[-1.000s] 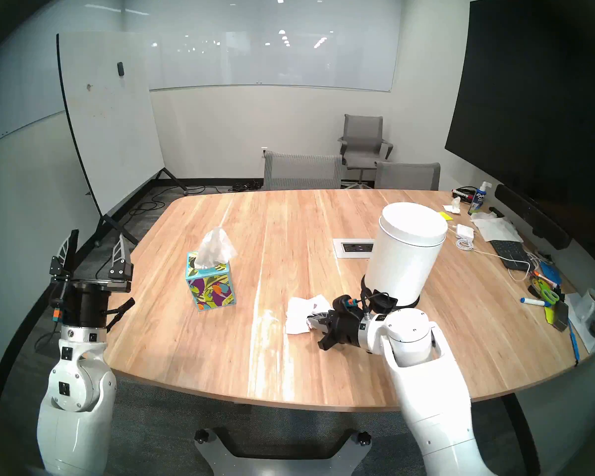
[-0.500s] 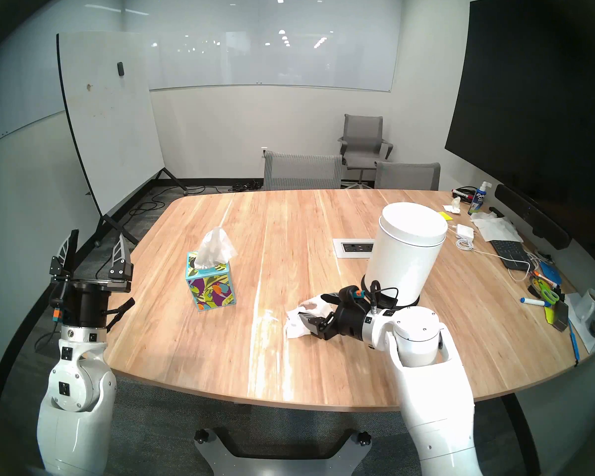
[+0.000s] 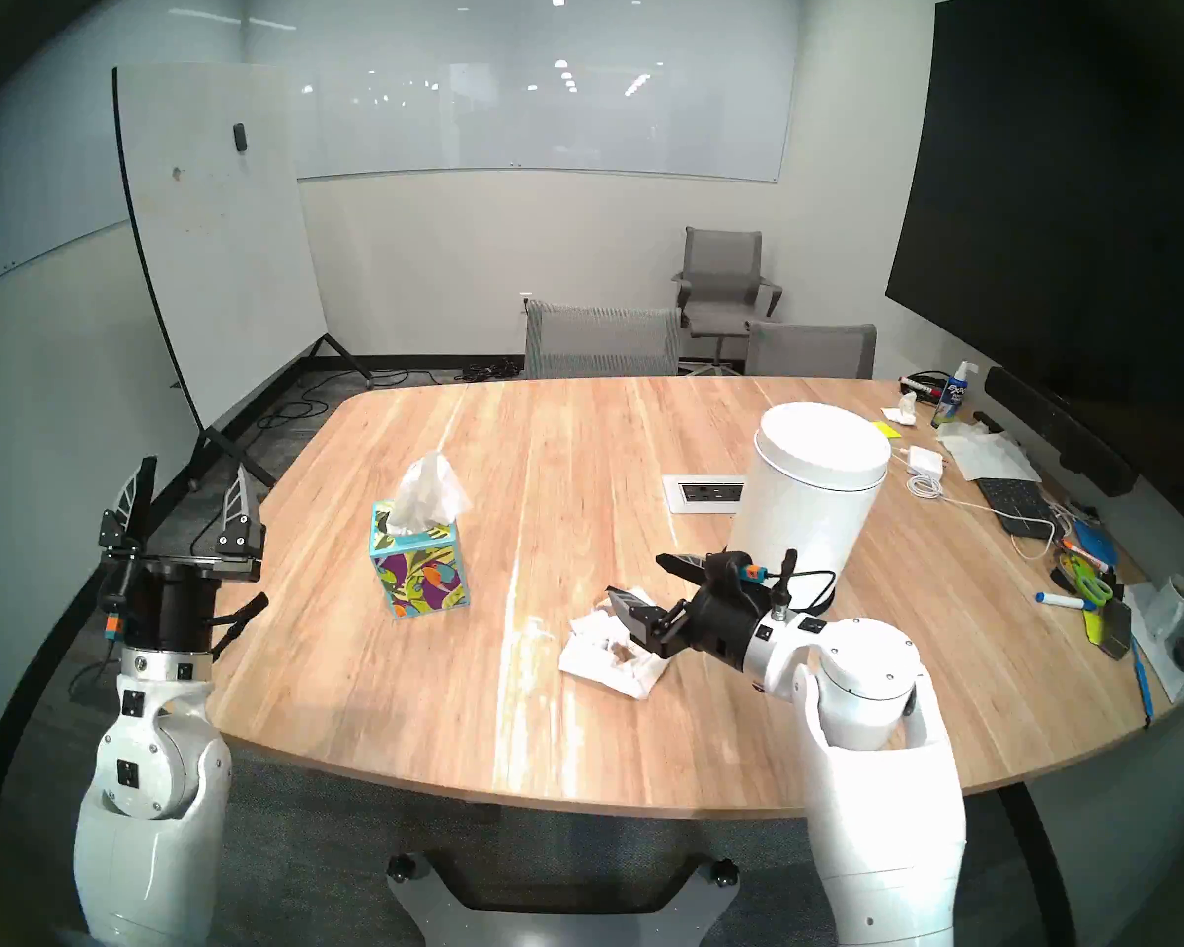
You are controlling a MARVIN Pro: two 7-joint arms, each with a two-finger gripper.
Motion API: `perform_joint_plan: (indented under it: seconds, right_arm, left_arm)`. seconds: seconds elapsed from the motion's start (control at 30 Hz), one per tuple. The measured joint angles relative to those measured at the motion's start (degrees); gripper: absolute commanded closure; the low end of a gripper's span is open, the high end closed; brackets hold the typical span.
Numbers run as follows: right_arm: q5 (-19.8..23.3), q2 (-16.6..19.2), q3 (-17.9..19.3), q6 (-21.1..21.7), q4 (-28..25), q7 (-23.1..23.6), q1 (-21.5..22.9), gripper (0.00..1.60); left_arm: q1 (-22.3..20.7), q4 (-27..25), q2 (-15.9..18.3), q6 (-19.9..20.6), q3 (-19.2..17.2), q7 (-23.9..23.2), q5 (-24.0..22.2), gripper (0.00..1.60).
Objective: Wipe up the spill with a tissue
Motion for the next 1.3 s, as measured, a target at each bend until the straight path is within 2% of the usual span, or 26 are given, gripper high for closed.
perform_joint_plan:
  seconds: [0.33, 0.5, 0.73, 1.03, 1.3]
  right_arm:
    - [1.9, -5.2, 2.0, -4.0, -7.3, -0.6, -7.6, 0.00]
    - [1.7, -7.7, 2.7, -6.3, -10.0, -5.3, -11.2, 0.00]
    - [1.6, -10.6, 7.0, -9.7, -10.5, -11.6, -14.5, 0.00]
    - [-1.4, -11.2, 6.1, -12.1, -10.1, -13.2, -16.3, 0.00]
    - [-4.1, -9.3, 4.9, -12.3, -8.3, -11.4, -16.3, 0.00]
  left_arm:
    - [0.0, 0.0, 0.0, 0.0, 0.0, 0.0, 0.0, 0.00]
    - [0.0, 0.0, 0.0, 0.0, 0.0, 0.0, 0.0, 0.00]
    - [0.0, 0.0, 0.0, 0.0, 0.0, 0.0, 0.0, 0.00]
    - [0.0, 0.0, 0.0, 0.0, 0.0, 0.0, 0.0, 0.00]
    - [0.0, 0.0, 0.0, 0.0, 0.0, 0.0, 0.0, 0.00]
